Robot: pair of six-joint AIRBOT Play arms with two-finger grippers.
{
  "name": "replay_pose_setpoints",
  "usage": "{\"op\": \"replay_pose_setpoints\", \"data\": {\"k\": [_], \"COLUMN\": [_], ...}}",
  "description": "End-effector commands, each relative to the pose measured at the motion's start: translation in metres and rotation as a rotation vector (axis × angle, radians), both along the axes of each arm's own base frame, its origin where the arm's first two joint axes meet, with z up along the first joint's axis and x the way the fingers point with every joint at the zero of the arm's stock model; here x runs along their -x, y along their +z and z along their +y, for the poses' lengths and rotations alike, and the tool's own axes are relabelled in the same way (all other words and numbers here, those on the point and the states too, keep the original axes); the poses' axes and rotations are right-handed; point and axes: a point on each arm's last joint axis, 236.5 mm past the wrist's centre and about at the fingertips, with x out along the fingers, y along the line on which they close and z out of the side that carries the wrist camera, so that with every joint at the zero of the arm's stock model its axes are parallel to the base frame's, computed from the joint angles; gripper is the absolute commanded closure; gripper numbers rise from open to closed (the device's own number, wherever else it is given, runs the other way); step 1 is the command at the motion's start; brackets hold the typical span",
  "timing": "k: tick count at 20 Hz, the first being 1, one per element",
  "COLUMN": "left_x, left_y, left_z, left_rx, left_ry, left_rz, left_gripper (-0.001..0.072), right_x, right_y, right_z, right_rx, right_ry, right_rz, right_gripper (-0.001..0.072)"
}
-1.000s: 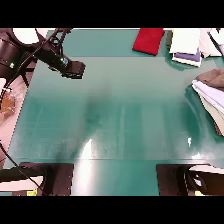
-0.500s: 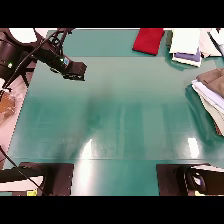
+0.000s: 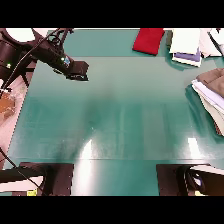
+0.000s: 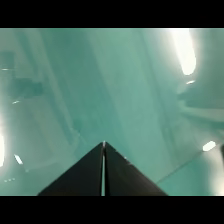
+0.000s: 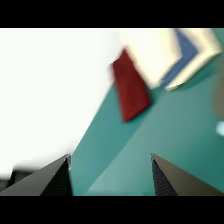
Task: Fold the shirts.
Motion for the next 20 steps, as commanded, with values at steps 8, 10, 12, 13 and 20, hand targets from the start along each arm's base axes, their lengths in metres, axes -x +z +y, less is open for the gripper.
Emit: {"op": "replay_pose_setpoints", "data": {"k": [8, 10, 12, 13, 20], "left_x": [0.005, 0.005, 0.005, 0.005, 0.005], "left_y": [0.005, 0.005, 0.005, 0.005, 0.005], "left_z": [-0.009, -0.009, -0.009, -0.009, -0.009], "left_rx": [0.042, 0.042, 0.042, 0.042, 0.042], "left_ry": [-0.019, -0.019, -0.019, -0.019, -0.019], "left_rz": [0.011, 0.011, 0.011, 0.011, 0.011], "left_gripper": [0.0679, 0.0679, 0.0679, 0.0679, 0.0679], "right_x": [0.013, 0.016, 0.015, 0.013, 0.013], "right_y": [0.024, -0.001, -0.01, -0.009, 0.003], "right_z": [0.442, 0.454, 0.454, 0.452, 0.444], "right_rx": [0.334, 0.368, 0.359, 0.354, 0.342], "right_ry": [0.988, 1.009, 0.995, 0.97, 0.889], "right_rz": [-0.459, -0.414, -0.4, -0.406, -0.454], "right_gripper": [0.0689, 0.0689, 0.0689, 0.0689, 0.0689]}}
